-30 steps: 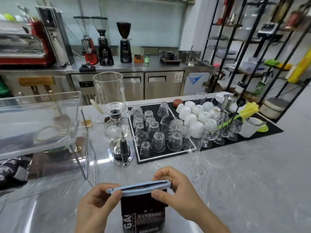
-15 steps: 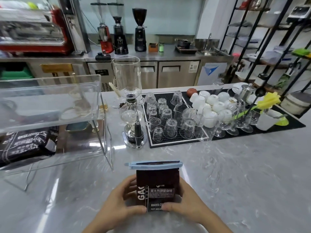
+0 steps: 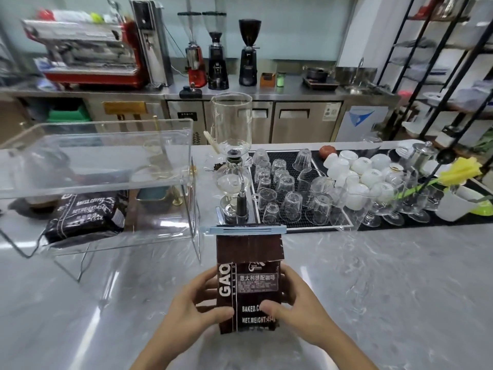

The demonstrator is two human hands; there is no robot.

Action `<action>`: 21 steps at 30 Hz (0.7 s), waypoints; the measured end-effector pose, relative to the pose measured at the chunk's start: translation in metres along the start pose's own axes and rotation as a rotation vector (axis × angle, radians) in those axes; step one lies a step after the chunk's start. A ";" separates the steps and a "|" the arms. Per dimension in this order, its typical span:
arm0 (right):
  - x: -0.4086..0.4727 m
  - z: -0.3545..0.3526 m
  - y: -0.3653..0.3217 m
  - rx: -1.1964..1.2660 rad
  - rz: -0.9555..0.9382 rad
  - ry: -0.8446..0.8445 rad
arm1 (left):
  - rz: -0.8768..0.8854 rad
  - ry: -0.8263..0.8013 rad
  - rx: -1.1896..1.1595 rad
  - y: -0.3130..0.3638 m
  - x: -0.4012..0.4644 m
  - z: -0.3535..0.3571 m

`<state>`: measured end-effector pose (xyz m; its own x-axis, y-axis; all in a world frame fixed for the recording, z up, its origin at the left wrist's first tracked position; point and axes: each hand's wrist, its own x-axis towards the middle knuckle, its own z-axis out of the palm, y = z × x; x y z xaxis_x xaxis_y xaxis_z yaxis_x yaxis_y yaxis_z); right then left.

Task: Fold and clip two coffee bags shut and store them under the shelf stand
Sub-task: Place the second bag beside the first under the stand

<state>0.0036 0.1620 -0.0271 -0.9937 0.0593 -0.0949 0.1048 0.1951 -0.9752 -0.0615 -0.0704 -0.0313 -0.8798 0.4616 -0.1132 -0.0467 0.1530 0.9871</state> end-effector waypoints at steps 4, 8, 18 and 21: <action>0.001 0.010 -0.005 0.014 -0.008 -0.044 | 0.002 0.039 -0.010 0.002 -0.011 -0.008; -0.001 0.022 -0.011 0.028 -0.023 -0.084 | 0.026 0.084 -0.012 0.003 -0.028 -0.020; -0.019 0.062 -0.023 0.014 -0.039 -0.183 | 0.019 0.218 -0.072 0.003 -0.071 -0.064; -0.021 0.080 -0.011 0.194 0.016 -0.307 | 0.017 0.236 -0.113 0.004 -0.082 -0.075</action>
<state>0.0204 0.0805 -0.0306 -0.9605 -0.2420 -0.1374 0.1403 0.0055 -0.9901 -0.0253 -0.1732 -0.0097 -0.9664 0.2444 -0.0797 -0.0714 0.0424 0.9965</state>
